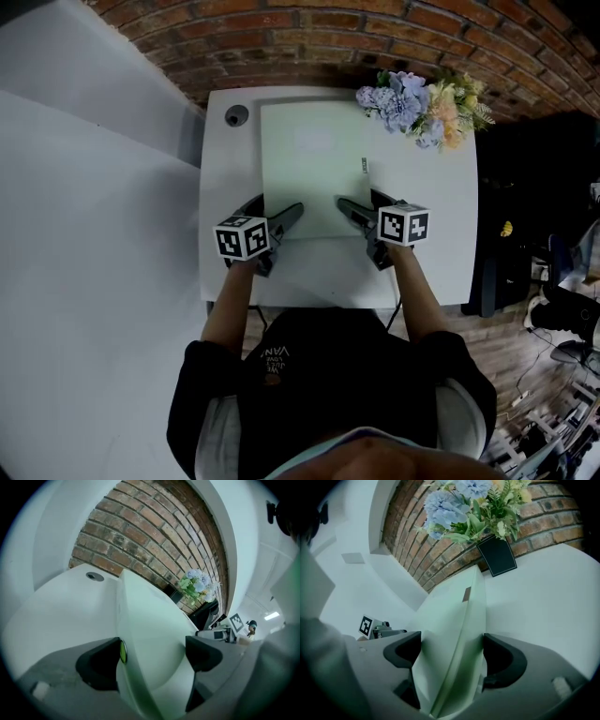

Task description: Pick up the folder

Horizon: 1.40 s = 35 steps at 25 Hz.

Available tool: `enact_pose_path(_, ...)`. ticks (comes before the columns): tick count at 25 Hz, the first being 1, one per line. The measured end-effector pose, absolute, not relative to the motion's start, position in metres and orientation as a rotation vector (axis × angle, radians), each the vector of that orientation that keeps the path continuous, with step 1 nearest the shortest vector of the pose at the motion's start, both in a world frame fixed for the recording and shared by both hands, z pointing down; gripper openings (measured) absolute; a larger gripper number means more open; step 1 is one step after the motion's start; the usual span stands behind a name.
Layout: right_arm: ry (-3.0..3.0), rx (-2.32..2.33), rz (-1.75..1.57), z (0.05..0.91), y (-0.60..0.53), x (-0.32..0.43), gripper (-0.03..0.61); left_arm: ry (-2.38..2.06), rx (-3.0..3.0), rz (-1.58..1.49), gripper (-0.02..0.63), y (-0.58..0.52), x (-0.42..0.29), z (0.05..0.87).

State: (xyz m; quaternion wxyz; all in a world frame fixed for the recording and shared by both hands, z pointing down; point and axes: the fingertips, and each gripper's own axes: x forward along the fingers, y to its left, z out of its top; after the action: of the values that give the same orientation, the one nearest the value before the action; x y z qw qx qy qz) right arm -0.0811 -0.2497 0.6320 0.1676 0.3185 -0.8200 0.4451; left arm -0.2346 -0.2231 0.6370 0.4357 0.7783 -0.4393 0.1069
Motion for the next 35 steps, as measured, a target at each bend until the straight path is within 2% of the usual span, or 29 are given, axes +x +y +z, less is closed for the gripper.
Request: enact_pose_path(35, -2.539, 0.642, 1.041, 0.557, -0.180, -0.084, 0.408, -1.432, 1.967, 0.135, 0.448, -0.124, -0.230, 0.555)
